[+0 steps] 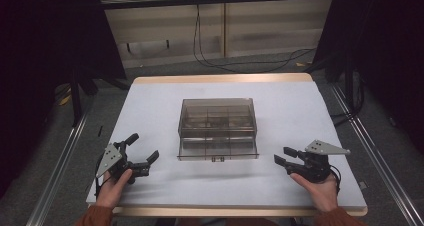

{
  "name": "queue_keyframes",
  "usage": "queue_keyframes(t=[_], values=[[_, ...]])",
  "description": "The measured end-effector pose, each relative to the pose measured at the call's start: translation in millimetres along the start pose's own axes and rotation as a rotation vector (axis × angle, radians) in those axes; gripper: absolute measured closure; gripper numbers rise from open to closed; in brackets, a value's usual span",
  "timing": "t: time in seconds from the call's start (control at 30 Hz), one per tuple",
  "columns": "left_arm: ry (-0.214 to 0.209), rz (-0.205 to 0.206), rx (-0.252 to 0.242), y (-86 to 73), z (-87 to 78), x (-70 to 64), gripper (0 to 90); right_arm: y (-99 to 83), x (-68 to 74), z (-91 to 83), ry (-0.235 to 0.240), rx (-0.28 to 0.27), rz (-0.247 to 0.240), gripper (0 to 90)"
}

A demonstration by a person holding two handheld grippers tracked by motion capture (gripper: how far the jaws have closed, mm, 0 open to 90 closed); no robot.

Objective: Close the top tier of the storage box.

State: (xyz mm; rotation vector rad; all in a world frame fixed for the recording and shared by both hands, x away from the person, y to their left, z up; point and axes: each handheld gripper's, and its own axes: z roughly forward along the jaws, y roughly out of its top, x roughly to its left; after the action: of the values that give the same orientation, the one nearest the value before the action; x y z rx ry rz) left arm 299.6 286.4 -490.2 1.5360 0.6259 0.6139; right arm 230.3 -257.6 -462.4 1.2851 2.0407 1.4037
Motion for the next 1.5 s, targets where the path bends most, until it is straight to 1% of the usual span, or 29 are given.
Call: queue_keyframes(t=[0.03, 0.07, 0.1, 0.2, 0.27, 0.3, 0.33, 0.4, 0.43, 0.5, 0.6, 0.63, 0.7, 0.73, 0.77, 0.83, 0.9, 0.97, 1.0, 1.03, 1.1, 1.13, 1.17, 1.2, 1.33, 1.37, 1.4, 1.5], values=[[-0.001, -0.001, 0.000, 0.0, 0.1, -0.1, 1.1, 0.4, 1.0, 0.4, 0.013, 0.001, -0.002, 50.0], [-0.001, -0.001, 0.000, 0.0, 0.1, -0.1, 1.1, 0.4, 1.0, 0.4, 0.013, 0.001, -0.002, 50.0], [0.006, 0.010, 0.001, 0.1, -0.3, 0.3, 1.1, 0.7, 2.1, 1.2, 0.020, 0.005, -0.005, 51.6], [0.006, 0.007, -0.001, 0.1, -0.2, 0.1, 1.1, 1.2, 5.3, 2.7, 0.040, 0.017, -0.007, 55.0], [0.005, 0.006, -0.001, 0.1, -0.2, 0.1, 1.1, 1.7, 8.2, 4.6, 0.061, 0.031, -0.016, 60.9], [0.006, 0.005, 0.000, 0.1, -0.2, 0.1, 1.1, 1.7, 8.2, 4.6, 0.061, 0.031, -0.016, 60.9], [-0.001, 0.000, 0.000, 0.0, 0.1, -0.2, 1.1, 1.7, 10.6, 5.3, 0.067, 0.036, -0.019, 63.5], [-0.002, 0.001, -0.001, 0.0, 0.1, -0.2, 1.1, 1.6, 11.5, 5.6, 0.075, 0.037, -0.022, 64.7], [0.006, 0.007, -0.001, 0.1, -0.1, 0.1, 1.1, 1.8, 13.6, 6.4, 0.086, 0.038, -0.028, 66.2], [0.006, 0.014, -0.001, 0.1, 0.0, 0.4, 1.1, 2.0, 15.4, 6.9, 0.097, 0.042, -0.030, 67.8], [0.007, 0.007, -0.001, 0.1, -0.1, 0.1, 1.1, 2.3, 16.7, 8.2, 0.100, 0.046, -0.032, 69.0], [0.001, 0.004, -0.001, -0.1, 0.2, -0.1, 1.1, 3.3, 17.7, 9.1, 0.114, 0.043, -0.031, 71.6], [0.005, 0.009, -0.001, 0.0, 0.1, 0.1, 1.1, 3.9, 18.4, 9.3, 0.120, 0.041, -0.030, 73.2], [0.001, 0.004, -0.001, -0.1, 0.2, -0.1, 1.1, 4.4, 19.8, 9.7, 0.128, 0.046, -0.026, 75.3], [0.001, 0.004, -0.001, -0.1, 0.2, -0.1, 1.1, 4.4, 19.8, 9.7, 0.128, 0.046, -0.026, 75.3], [0.001, 0.004, -0.001, -0.1, 0.2, -0.2, 1.1, 4.3, 21.5, 10.2, 0.147, 0.054, -0.035, 78.8], [0.008, 0.010, 0.000, 0.0, -0.1, 0.1, 1.1, 4.2, 22.7, 10.4, 0.155, 0.058, -0.040, 80.1], [0.007, 0.013, 0.000, 0.1, -0.1, 0.3, 1.1, 4.2, 23.4, 10.8, 0.158, 0.064, -0.042, 80.3], [0.004, 0.004, -0.008, 0.0, -0.1, -0.4, 1.1, 3.8, 25.4, 12.0, 0.177, 0.077, -0.051, 82.3], [0.004, 0.004, -0.009, 0.0, -0.1, -0.4, 1.1, 3.9, 26.7, 12.6, 0.191, 0.077, -0.050, 83.7], [0.004, 0.002, -0.013, -0.2, 0.3, -0.3, 1.1, 4.1, 28.2, 12.8, 0.194, 0.082, -0.058, 84.7], [0.004, 0.003, -0.008, 0.0, -0.2, -0.2, 1.1, 4.4, 31.0, 13.7, 0.203, 0.090, -0.076, 86.7], [0.004, 0.003, -0.008, 0.0, -0.2, -0.2, 1.1, 4.4, 31.0, 13.7, 0.203, 0.090, -0.076, 86.7], [0.003, 0.002, -0.014, -0.2, 0.2, -0.4, 1.1, 4.6, 34.1, 14.8, 0.214, 0.093, -0.088, 88.0], [0.006, 0.002, -0.012, -0.2, 0.2, -0.4, 1.1, 4.9, 38.4, 16.2, 0.228, 0.095, -0.098, 88.3], [0.006, 0.003, -0.012, -0.2, 0.1, -0.5, 1.1, 5.1, 41.3, 17.4, 0.231, 0.101, -0.107, 88.8], [0.001, -0.001, -0.013, -0.3, 0.0, -0.8, 1.1, 5.2, 42.1, 17.9, 0.236, 0.102, -0.111, 89.1], [0.003, -0.002, -0.012, -0.2, 0.0, -0.6, 1.1, 5.0, 45.1, 18.9, 0.241, 0.106, -0.122, 89.6]])
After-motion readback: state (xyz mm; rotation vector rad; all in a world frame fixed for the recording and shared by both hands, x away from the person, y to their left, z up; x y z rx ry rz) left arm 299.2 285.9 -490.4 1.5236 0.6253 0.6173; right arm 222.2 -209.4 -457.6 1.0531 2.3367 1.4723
